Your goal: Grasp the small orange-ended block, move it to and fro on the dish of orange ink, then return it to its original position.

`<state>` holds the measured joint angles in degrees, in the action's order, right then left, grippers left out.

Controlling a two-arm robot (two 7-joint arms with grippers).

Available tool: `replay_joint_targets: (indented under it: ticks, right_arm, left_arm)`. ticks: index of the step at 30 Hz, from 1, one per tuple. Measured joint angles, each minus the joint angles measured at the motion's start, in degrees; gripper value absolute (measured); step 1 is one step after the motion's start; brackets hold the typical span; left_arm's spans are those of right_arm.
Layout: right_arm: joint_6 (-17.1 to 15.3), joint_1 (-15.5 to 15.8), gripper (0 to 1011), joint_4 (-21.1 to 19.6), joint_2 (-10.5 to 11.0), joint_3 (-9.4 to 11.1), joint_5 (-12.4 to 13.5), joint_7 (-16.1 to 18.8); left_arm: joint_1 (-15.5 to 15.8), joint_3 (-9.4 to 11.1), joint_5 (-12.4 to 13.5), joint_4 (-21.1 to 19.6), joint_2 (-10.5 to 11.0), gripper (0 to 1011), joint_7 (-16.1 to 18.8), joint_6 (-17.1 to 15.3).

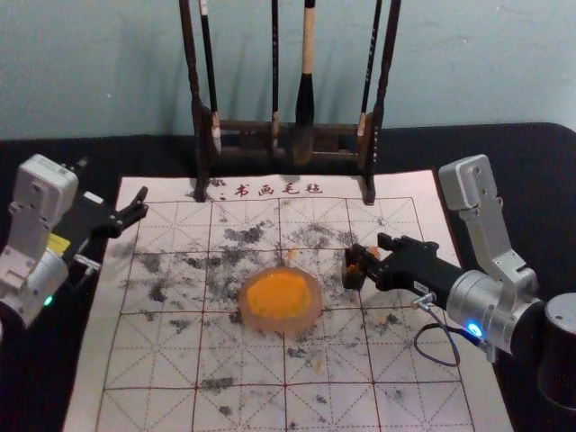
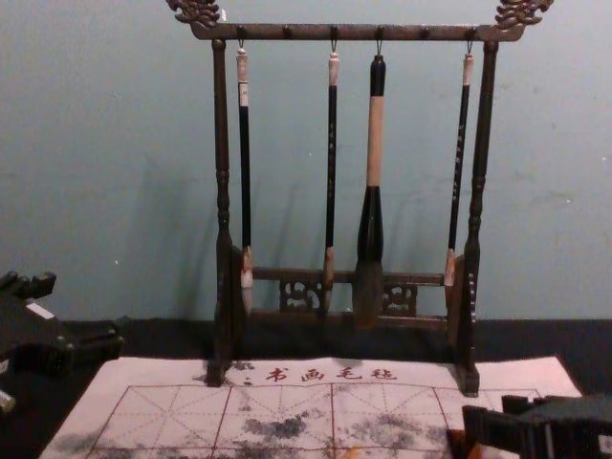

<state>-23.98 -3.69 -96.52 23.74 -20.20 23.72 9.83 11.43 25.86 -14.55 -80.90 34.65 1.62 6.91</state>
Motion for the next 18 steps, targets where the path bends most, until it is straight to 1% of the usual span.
replay_joint_targets:
  ticks: [1, 2, 3, 4, 6, 8, 10, 11, 18]
  right_arm:
    - [0.0, 0.0, 476, 0.0, 0.0, 0.0, 0.01, 0.0]
    - [0.0, 0.0, 426, 0.0, 0.01, 0.0, 0.01, 0.0]
    - [0.0, 0.0, 426, 0.0, 0.01, 0.0, 0.01, 0.0]
    - [0.0, 0.0, 365, 0.0, 0.02, 0.0, 0.02, 0.0]
    - [0.0, 0.0, 332, 0.0, 0.02, 0.0, 0.03, 0.0]
    - [0.0, 0.0, 225, -0.01, 0.02, 0.0, 0.04, -0.01]
    - [0.01, 0.0, 194, -0.01, 0.02, 0.0, 0.05, 0.0]
    - [0.01, 0.0, 158, 0.0, 0.02, 0.0, 0.05, 0.0]
    - [0.01, 0.0, 131, -0.01, 0.02, 0.0, 0.05, 0.0]
  left_arm:
    - [0.0, 0.0, 0.0, 0.0, 0.0, 1001, 0.0, 0.0]
    - [0.0, 0.0, 0.0, 0.0, 0.0, 1001, 0.0, 0.0]
    - [0.0, 0.0, 0.0, 0.0, 0.0, 1001, 0.0, 0.0]
    - [0.0, 0.0, 0.0, 0.0, 0.0, 1001, 0.0, 0.0]
    - [0.0, 0.0, 0.0, 0.0, 0.0, 1001, 0.0, 0.0]
    - [0.0, 0.0, 0.0, 0.0, 0.0, 1001, 0.0, 0.0]
    - [0.0, 0.0, 0.0, 0.0, 0.0, 1002, 0.0, 0.0]
    - [0.0, 0.0, 0.0, 0.0, 0.0, 1001, 0.0, 0.0]
    - [0.0, 0.0, 0.0, 0.0, 0.0, 1001, 0.0, 0.0]
